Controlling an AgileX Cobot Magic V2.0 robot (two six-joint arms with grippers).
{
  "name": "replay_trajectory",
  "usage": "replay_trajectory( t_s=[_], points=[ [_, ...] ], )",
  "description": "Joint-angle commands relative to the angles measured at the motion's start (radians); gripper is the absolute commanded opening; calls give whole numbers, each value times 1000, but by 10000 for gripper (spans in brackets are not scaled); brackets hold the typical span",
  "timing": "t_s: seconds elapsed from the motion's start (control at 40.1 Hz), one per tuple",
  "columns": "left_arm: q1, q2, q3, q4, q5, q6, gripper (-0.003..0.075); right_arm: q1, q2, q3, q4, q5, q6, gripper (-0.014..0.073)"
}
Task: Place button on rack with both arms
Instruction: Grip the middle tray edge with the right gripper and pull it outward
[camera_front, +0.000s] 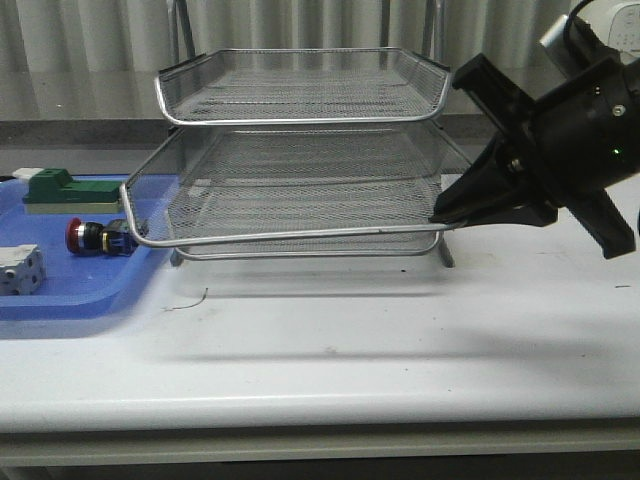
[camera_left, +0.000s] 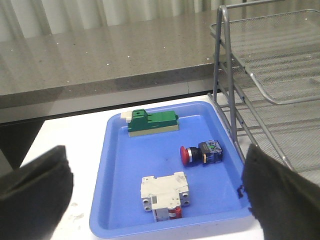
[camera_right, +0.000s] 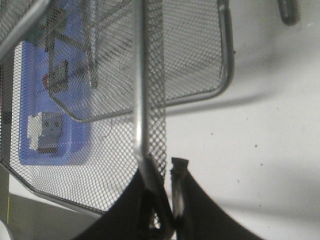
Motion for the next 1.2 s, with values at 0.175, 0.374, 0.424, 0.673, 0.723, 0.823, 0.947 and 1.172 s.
replay_trajectory(
  t_s=[0.175, 0.374, 0.424, 0.673, 0.723, 0.823, 0.947, 1.172],
  points=[
    [1, 12, -30, -11, -91, -10, 650, -5, -127, 162, 91, 83, -136, -19],
    [1, 12, -30, -11, -91, -10, 650, -5, -163, 227, 115, 103, -161, -15],
    [1, 12, -30, -11, -91, -10, 650, -5, -163, 227, 115, 104, -163, -6],
    [1, 12, -30, -11, -91, -10, 650, -5, -163, 221, 141, 144, -170, 344],
    [1, 12, -30, -11, -91, -10, 650, -5, -166, 221, 142, 137, -180, 419],
    [1, 12, -30, -11, -91, -10, 650, -5, -199, 221, 136, 97, -210, 489],
    [1, 12, -30, -11, -91, -10, 650, -5, -296, 220, 114, 55, -215, 487],
    [1, 12, -30, -11, -91, -10, 650, -5, -473, 125, -187, -51, -78, 312]
  ],
)
